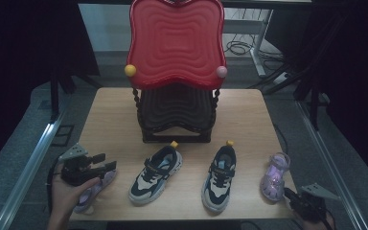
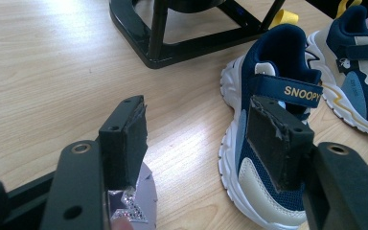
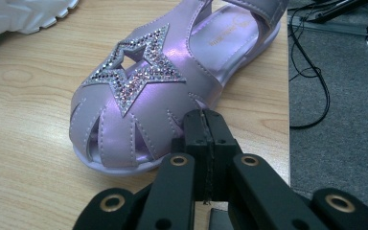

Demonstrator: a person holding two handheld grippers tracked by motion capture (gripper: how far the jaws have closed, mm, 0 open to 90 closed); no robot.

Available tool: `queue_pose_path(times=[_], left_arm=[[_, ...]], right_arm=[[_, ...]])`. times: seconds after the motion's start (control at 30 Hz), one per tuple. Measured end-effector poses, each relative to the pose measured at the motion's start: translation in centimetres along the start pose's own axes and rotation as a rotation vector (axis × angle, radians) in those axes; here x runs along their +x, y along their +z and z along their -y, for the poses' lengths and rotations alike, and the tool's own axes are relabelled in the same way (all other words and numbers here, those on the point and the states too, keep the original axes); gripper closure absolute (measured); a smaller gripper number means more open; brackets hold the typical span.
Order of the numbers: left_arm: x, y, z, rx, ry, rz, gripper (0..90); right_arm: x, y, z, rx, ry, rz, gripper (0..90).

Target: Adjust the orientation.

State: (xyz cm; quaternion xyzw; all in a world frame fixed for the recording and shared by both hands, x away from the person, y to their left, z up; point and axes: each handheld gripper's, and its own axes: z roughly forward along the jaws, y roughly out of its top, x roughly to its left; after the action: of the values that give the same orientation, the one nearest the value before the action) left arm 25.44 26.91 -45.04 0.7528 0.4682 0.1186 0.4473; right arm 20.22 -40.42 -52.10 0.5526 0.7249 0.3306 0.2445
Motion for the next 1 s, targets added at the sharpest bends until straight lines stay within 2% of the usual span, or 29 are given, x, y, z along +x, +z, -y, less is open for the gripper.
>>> queue_pose_path(times=[0.1, 0.23, 0.77, 1.0], left_arm=[[0.1, -0.1, 0.0, -0.002, 0.0, 0.0, 39.4], [0.2, -0.1, 0.1, -0.002, -0.003, -0.002, 39.3], [0.2, 0.0, 0.1, 0.002, -0.005, -0.002, 39.4], [0.2, 0.1, 0.2, 0.006, -0.005, 0.0, 39.4]], right_arm=[[0.3, 0.0, -0.1, 0.01, -0.021, 0.022, 89.6], [0.5, 0.0, -0.2, 0.01, -0.03, 0.025, 89.6], [1.8, 0.6, -0.7, 0.013, -0.061, -0.022, 89.6], [2.4, 0.8, -0.9, 0.011, -0.067, -0.027, 89.7]])
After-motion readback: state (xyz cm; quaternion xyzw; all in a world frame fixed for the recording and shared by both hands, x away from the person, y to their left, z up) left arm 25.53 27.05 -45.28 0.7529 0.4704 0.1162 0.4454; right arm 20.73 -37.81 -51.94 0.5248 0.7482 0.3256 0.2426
